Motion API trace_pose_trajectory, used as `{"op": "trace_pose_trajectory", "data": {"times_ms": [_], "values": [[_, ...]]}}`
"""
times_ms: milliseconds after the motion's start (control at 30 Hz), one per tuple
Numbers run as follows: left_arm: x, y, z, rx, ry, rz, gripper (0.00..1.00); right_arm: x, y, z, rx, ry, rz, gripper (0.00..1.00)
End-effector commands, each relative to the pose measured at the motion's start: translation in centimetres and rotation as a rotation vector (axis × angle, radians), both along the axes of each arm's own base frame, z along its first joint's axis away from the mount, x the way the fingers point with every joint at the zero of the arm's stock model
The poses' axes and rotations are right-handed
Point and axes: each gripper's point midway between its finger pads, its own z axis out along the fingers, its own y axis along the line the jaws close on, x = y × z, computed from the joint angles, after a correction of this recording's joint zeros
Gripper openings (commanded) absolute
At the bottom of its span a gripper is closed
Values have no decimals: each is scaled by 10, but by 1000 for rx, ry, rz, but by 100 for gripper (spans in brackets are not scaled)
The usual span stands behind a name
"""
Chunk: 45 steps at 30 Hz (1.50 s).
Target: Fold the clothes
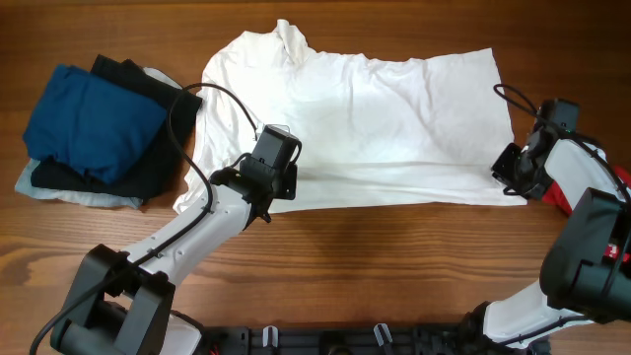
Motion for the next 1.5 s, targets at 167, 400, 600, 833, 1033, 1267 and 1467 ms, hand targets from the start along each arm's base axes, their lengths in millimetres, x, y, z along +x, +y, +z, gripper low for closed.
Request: {"op": "trace_pose_trajectory", "data": {"times_ms": [167,400,600,833,1033,1267,1467], "values": [[6,5,6,8,-25,27,4,-2,5,-6,33,11,21,4],[9,7,7,4,-37,51,4,31,-7,38,-18,-131,21,4],[23,11,15,26,-110,84,5,45,-11,45,-39,-191,18,4],[27,10,-1,37,-91,83,7,52,-14,48,-50,-221,19,8],[34,5,-1,21,-119,84,11,56,-15,49,-56,-239,19,9],[25,-8,-6,-40,-63,35,13,58,-16,48,-53,-246,2,9],[2,-5,-19,-29,48,20,24,56,-15,41,-46,-228,-3,8]]}}
